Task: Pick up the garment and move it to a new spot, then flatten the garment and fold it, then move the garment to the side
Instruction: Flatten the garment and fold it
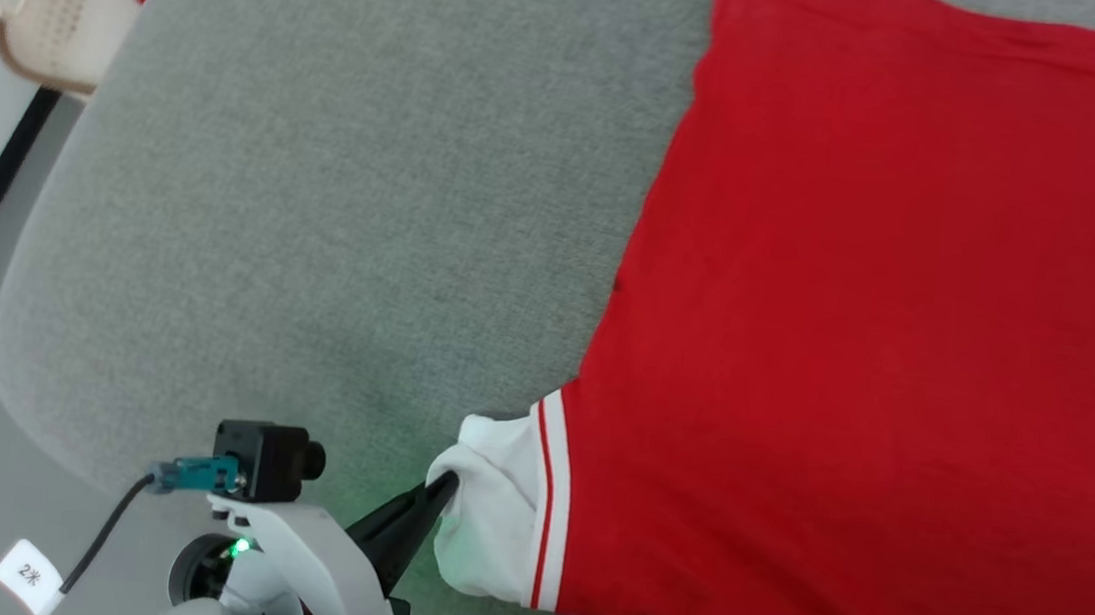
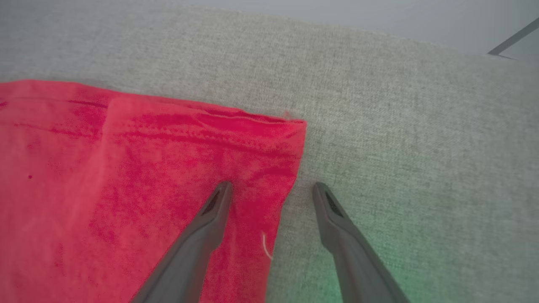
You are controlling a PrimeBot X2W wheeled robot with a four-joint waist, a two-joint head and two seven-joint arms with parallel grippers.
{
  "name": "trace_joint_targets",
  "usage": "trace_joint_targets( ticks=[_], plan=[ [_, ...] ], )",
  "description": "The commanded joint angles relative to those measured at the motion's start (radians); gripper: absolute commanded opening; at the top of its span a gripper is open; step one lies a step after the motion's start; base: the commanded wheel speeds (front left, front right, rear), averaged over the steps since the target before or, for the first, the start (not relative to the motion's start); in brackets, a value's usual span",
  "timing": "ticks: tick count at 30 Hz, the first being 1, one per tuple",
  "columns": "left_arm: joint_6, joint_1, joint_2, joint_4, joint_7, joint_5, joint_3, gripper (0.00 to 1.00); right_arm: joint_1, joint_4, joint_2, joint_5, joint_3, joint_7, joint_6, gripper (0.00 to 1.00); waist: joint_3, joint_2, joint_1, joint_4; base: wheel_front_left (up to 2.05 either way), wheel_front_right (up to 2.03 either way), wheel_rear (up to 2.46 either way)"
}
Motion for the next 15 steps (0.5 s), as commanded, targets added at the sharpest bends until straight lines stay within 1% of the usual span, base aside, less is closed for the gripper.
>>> trace_joint_targets(
  ticks=[1,3,5,9,12,15],
  plan=[
    [-0.008,-0.013,-0.008,0.009,-0.003,0.010,-0.002,0.00,0.013,0.056,0.029,-0.010,-0.007,0.026,0.000,1.00,0.032,-0.0001,0.0000,0.033,0.00,0.00,0.00],
    [-0.013,-0.016,-0.013,0.017,-0.003,0.007,-0.002,0.00,0.010,0.099,0.051,-0.022,-0.006,0.060,0.000,0.00,0.034,-0.0001,0.0000,0.035,0.00,0.00,0.00],
    [-0.016,-0.015,-0.015,0.026,-0.006,0.004,0.000,0.00,0.006,0.127,0.059,-0.039,-0.007,0.081,0.000,0.00,0.033,-0.0001,0.0000,0.033,0.00,0.00,0.00],
    [-0.021,-0.007,-0.018,0.042,-0.012,-0.003,0.004,0.00,-0.008,0.140,0.073,-0.041,-0.006,0.083,0.000,0.00,0.016,-0.0001,0.0000,0.019,0.00,0.00,0.00],
    [-0.022,0.002,-0.013,0.051,-0.017,-0.008,0.007,0.00,-0.006,0.121,0.078,-0.021,0.019,0.082,0.000,0.00,-0.005,-0.0001,0.0000,-0.001,0.00,0.00,0.00],
    [-0.023,0.011,-0.004,0.056,-0.022,-0.011,0.015,0.00,0.004,0.077,0.068,-0.004,0.073,0.073,0.000,0.00,-0.031,-0.0001,0.0000,-0.028,0.00,0.00,0.00]
  ],
)
